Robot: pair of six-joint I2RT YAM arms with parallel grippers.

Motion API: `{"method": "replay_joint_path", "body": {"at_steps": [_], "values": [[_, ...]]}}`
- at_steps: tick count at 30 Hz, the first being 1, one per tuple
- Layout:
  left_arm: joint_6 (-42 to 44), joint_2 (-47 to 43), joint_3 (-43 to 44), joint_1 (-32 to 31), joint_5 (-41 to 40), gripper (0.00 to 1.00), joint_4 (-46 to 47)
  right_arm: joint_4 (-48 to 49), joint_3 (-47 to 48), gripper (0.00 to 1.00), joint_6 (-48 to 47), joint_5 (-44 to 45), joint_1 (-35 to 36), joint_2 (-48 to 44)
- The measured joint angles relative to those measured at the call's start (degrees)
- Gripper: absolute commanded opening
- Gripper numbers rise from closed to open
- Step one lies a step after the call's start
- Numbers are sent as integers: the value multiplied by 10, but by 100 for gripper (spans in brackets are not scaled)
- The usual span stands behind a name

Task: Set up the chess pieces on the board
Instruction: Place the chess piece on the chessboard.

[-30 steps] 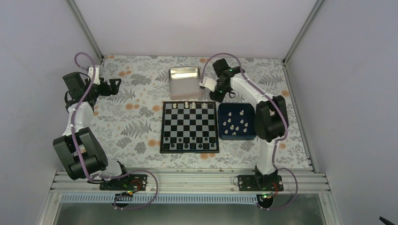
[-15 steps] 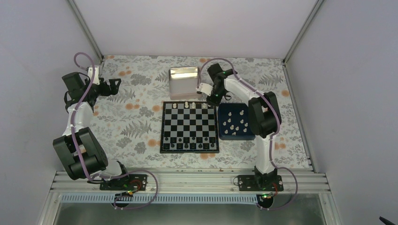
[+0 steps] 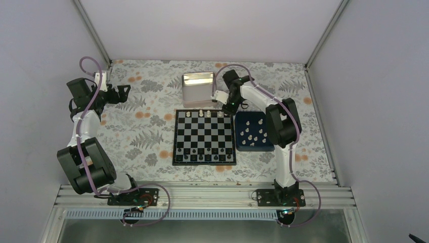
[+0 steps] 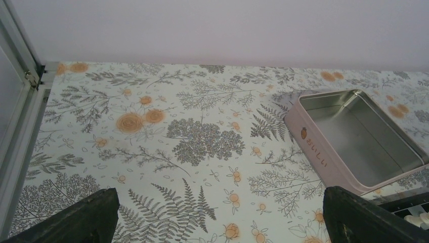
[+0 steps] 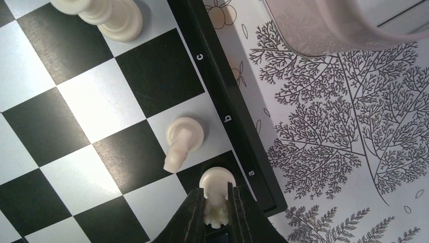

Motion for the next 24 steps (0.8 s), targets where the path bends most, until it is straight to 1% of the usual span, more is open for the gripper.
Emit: {"method": "replay_joint_path", "body": {"at_steps": [8, 13, 15, 17, 19, 24], "values": [[0, 0, 0, 0, 0, 100, 0, 0, -7, 11, 0, 0, 0, 0], [0, 0, 0, 0, 0, 100, 0, 0, -7, 15, 0, 0, 0, 0], [0, 0, 0, 0, 0, 100, 0, 0, -7, 20, 0, 0, 0, 0], [0, 0, 0, 0, 0, 100, 0, 0, -8, 30, 1, 0, 0, 0], [0, 0, 0, 0, 0, 100, 0, 0, -9, 37, 0, 2, 0, 0], [0, 0, 0, 0, 0, 100, 0, 7, -9, 42, 1, 11, -6, -3]]}}
